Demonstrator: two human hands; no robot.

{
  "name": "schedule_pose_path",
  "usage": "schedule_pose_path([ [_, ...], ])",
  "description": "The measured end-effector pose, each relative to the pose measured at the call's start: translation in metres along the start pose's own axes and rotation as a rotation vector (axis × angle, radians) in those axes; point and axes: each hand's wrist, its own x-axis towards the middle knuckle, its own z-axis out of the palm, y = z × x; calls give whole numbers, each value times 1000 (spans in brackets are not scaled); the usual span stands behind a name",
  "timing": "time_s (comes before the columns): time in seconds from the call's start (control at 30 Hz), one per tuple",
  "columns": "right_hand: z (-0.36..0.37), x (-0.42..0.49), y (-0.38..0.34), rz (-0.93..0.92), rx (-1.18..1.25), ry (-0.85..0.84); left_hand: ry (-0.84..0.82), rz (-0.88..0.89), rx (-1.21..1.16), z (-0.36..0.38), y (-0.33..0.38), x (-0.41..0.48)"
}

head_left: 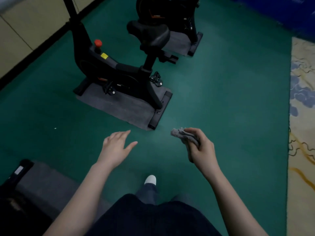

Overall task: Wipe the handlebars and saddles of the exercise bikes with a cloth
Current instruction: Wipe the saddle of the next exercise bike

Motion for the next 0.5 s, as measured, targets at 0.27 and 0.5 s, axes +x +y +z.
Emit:
schedule_pose_path([
  [0.27, -44, 87, 22, 44, 14, 60, -44, -1, -32, -6, 48, 74],
  [0.5, -107, 181, 51, -20, 50, 9, 0, -56, -62, -6, 133, 147],
])
